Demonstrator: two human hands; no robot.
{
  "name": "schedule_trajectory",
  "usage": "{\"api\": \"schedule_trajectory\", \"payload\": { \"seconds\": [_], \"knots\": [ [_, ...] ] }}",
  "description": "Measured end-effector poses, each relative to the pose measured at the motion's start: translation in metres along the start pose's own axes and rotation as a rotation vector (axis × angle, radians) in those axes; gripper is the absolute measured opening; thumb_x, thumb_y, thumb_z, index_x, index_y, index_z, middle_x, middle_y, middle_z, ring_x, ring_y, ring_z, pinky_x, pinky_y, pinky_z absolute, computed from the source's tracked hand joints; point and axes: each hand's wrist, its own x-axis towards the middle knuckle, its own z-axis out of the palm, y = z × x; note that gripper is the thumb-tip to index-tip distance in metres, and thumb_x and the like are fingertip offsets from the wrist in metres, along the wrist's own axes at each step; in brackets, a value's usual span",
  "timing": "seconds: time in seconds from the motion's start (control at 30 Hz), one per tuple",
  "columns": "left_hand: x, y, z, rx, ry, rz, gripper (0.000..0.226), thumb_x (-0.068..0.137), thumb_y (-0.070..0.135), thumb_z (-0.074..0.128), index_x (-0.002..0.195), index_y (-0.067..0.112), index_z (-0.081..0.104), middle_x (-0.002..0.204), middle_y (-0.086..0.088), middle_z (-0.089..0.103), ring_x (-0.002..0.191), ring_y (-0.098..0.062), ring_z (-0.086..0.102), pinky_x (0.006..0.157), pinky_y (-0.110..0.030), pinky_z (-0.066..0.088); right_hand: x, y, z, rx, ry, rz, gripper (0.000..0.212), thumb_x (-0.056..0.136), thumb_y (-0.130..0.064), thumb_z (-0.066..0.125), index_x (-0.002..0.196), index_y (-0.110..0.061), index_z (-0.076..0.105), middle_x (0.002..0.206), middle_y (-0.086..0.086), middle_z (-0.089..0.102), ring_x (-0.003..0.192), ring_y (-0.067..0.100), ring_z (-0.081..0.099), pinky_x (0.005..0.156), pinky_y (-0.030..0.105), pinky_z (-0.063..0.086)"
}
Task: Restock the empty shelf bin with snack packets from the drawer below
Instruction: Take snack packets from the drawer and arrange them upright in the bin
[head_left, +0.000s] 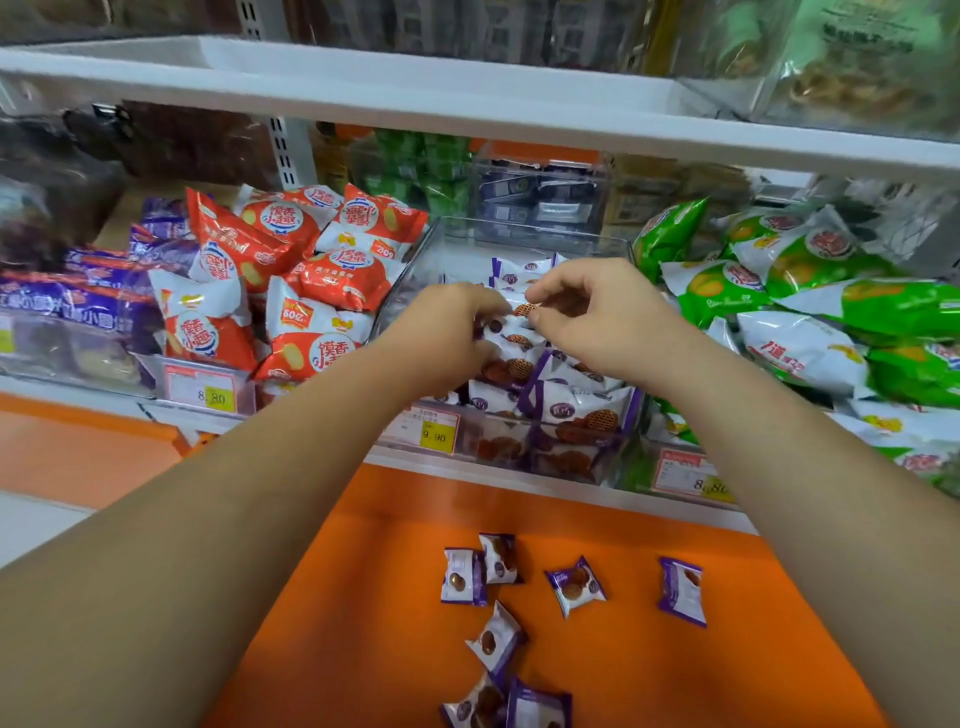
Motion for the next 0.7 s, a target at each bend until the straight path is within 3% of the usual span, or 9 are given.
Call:
{"api": "schedule_trajectory", "payload": {
  "seconds": [0.1, 0.2, 0.3, 0.4, 0.47, 0.57, 0.63, 0.7],
  "knots": [
    [-0.020, 0.003, -0.022, 0.045, 0.076, -0.034, 0.038, 0.088, 0.016, 0.074, 0.125, 0.022, 0.069, 0.125, -0.005, 0.062, 0.107, -0.024, 0.062, 0.092, -0.035, 0.051, -0.022, -0.012, -0.007, -0.042, 0.046, -0.036, 0.013, 0.092, -0.011, 0.067, 0.098, -0.020, 0.074, 0.074, -0.009, 0.066, 0.063, 0.006, 0.060, 0.064, 0.019, 0.046],
    [-0.055, 0.020, -0.037, 0.046, 0.120, 0.018, 0.025, 0.091, 0.018, 0.070, 0.116, 0.019, 0.073, 0.112, -0.002, 0.069, 0.087, -0.016, 0.060, 0.080, -0.028, 0.047, -0.054, -0.035, -0.019, -0.169, 0.030, -0.082, 0.012, 0.090, -0.018, 0.067, 0.081, -0.026, 0.071, 0.062, -0.010, 0.062, 0.056, 0.004, 0.055, 0.062, 0.023, 0.043],
    [-0.094, 0.041, -0.031, 0.010, 0.071, 0.069, 0.014, 0.090, 0.020, 0.070, 0.102, 0.018, 0.076, 0.089, 0.004, 0.071, 0.075, -0.014, 0.058, 0.068, -0.026, 0.044, -0.090, -0.054, -0.025, -0.330, -0.206, -0.072, 0.015, 0.088, -0.026, 0.067, 0.074, -0.023, 0.071, 0.065, -0.003, 0.068, 0.061, 0.013, 0.063, 0.062, 0.029, 0.053],
    [-0.124, 0.053, -0.006, 0.041, -0.033, 0.147, 0.010, 0.087, 0.021, 0.071, 0.092, 0.018, 0.078, 0.081, 0.003, 0.068, 0.073, -0.015, 0.057, 0.066, -0.027, 0.043, -0.124, -0.055, -0.016, -0.446, -0.621, 0.074, 0.014, 0.088, -0.023, 0.062, 0.075, -0.021, 0.069, 0.066, 0.003, 0.071, 0.061, 0.023, 0.071, 0.061, 0.039, 0.062],
    [-0.135, 0.054, 0.019, 0.074, -0.150, 0.158, 0.009, 0.087, 0.019, 0.069, 0.089, 0.017, 0.077, 0.083, 0.002, 0.068, 0.074, -0.016, 0.057, 0.065, -0.027, 0.042, -0.141, -0.043, 0.001, -0.497, -0.832, 0.193, 0.009, 0.089, -0.019, 0.061, 0.085, -0.018, 0.069, 0.074, 0.007, 0.074, 0.064, 0.024, 0.075, 0.055, 0.037, 0.061],
    [-0.143, 0.049, 0.066, 0.131, -0.363, 0.053, 0.009, 0.088, 0.021, 0.066, 0.087, 0.020, 0.074, 0.078, 0.005, 0.063, 0.078, -0.020, 0.062, 0.063, -0.027, 0.045, -0.157, -0.006, 0.036, -0.491, -0.958, 0.352, 0.016, 0.094, -0.022, 0.063, 0.103, -0.011, 0.069, 0.089, 0.010, 0.076, 0.080, 0.028, 0.077, 0.063, 0.039, 0.063],
    [-0.145, 0.041, 0.096, 0.188, -0.501, 0.016, 0.009, 0.089, 0.023, 0.065, 0.091, 0.020, 0.073, 0.083, 0.003, 0.062, 0.083, -0.023, 0.063, 0.063, -0.029, 0.047, -0.162, 0.029, 0.061, -0.423, -0.976, 0.457, 0.022, 0.096, -0.024, 0.065, 0.111, -0.008, 0.069, 0.097, 0.010, 0.075, 0.085, 0.028, 0.075, 0.073, 0.043, 0.064],
    [-0.143, 0.025, 0.123, 0.224, -0.593, -0.033, 0.005, 0.091, 0.024, 0.064, 0.088, 0.021, 0.066, 0.087, 0.002, 0.061, 0.083, -0.023, 0.059, 0.058, -0.025, 0.041, -0.163, 0.064, 0.084, -0.313, -0.940, 0.523, 0.024, 0.097, -0.028, 0.066, 0.112, -0.009, 0.068, 0.101, 0.011, 0.071, 0.084, 0.027, 0.071, 0.072, 0.040, 0.062]
  ]
}}
